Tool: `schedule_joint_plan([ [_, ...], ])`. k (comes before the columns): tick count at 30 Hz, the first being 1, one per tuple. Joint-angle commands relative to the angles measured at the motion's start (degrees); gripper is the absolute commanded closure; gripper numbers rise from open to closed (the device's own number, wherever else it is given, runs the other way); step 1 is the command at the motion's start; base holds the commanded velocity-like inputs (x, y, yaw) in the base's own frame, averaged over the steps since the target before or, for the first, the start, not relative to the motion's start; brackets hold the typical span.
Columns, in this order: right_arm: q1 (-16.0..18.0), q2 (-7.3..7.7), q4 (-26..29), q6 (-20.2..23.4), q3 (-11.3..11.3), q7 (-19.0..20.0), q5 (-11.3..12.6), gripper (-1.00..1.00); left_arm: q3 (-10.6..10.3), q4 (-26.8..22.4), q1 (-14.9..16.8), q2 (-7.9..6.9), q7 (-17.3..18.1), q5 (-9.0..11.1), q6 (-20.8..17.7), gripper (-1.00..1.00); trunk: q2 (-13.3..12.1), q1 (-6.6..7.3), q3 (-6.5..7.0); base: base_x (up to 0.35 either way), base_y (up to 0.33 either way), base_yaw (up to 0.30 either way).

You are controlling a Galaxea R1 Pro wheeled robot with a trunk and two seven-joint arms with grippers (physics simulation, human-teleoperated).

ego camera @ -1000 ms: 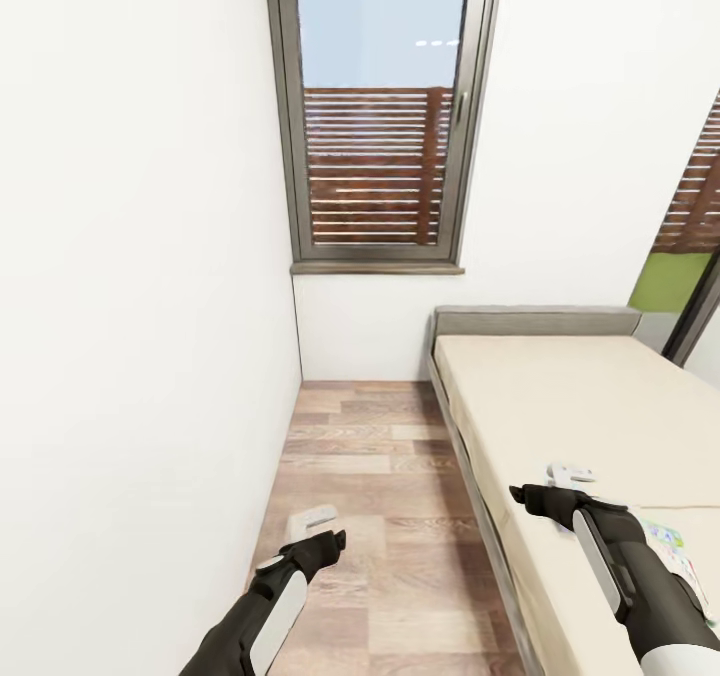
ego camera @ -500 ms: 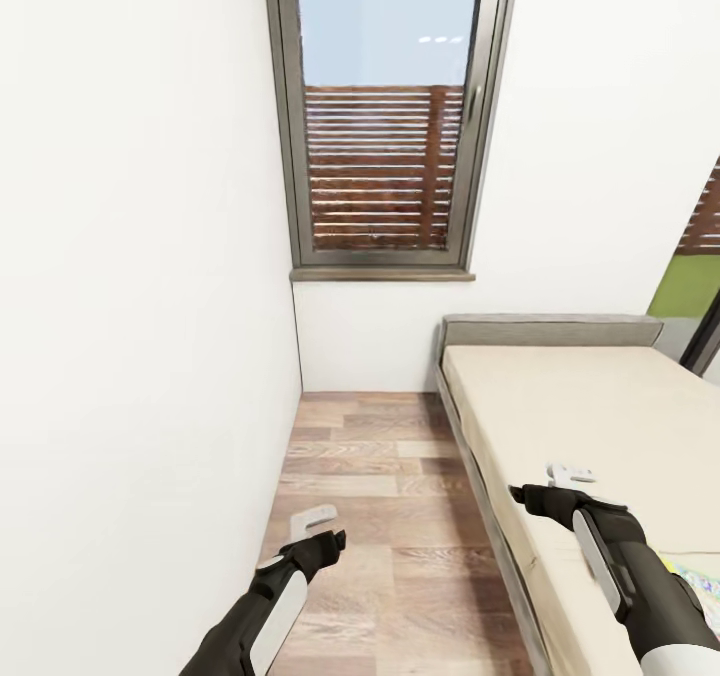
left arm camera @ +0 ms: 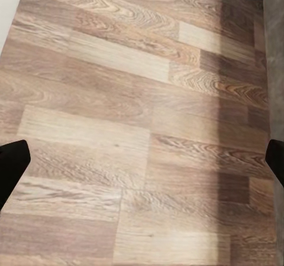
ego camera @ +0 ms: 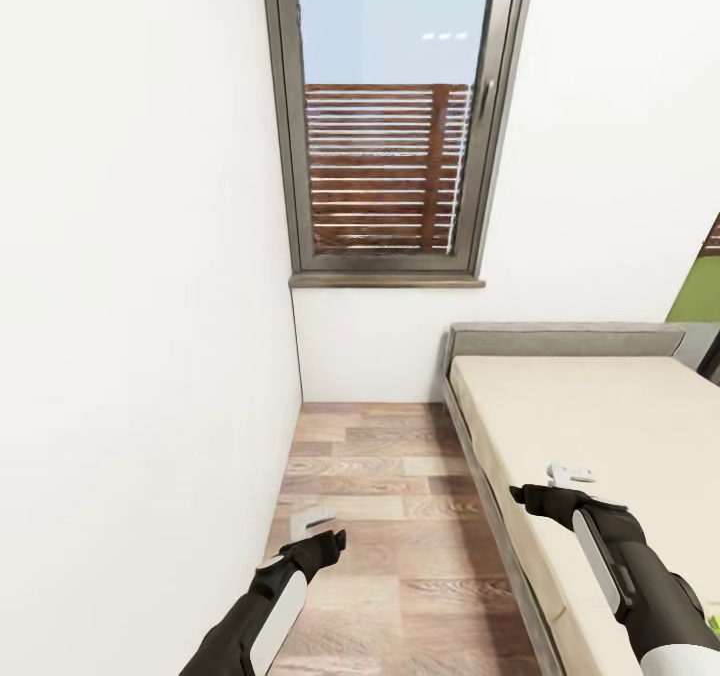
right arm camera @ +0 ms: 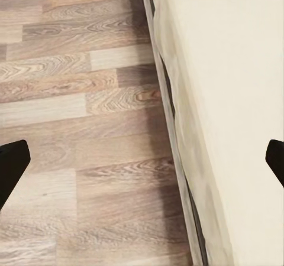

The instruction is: Put all the toys in the child's room - the three board games (two on the bed and one on the table), the two jigsaw puzzles on the table, and the tennis ball on the table - inside the toy box on the table in the child's room.

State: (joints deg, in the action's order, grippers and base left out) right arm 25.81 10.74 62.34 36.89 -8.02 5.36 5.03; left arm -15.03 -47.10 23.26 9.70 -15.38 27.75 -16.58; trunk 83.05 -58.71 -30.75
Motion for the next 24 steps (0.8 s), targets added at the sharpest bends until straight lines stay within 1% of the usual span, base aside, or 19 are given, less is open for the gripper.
schedule_joint_plan([
  [1, 0.0, 0.02, 0.1, 0.3, -0.1, 0.0, 0.5, -1.0, -0.2, -0.1, 0.0, -0.03, -0.5, 0.6, -0.1, -1.0, 0.0, -0.02, -0.06, 0.134, 0.017, 0.0],
  [8, 0.0, 0.02, 0.1, 0.3, -0.1, 0.0, 0.5, -1.0, -0.2, -0.1, 0.0, -0.03, -0.5, 0.5, -0.1, -1.0, 0.0, -0.02, -0.06, 0.069, 0.009, 0.0],
  [24, -0.5, 0.36, -0.1, 0.2, -0.3, 0.0, 0.7, -1.0, -0.2, -0.1, 0.0, -0.03, -0.4, 0.5, -0.1, -1.0, 0.0, -0.02, -0.06, 0.011, 0.001, 0.0],
])
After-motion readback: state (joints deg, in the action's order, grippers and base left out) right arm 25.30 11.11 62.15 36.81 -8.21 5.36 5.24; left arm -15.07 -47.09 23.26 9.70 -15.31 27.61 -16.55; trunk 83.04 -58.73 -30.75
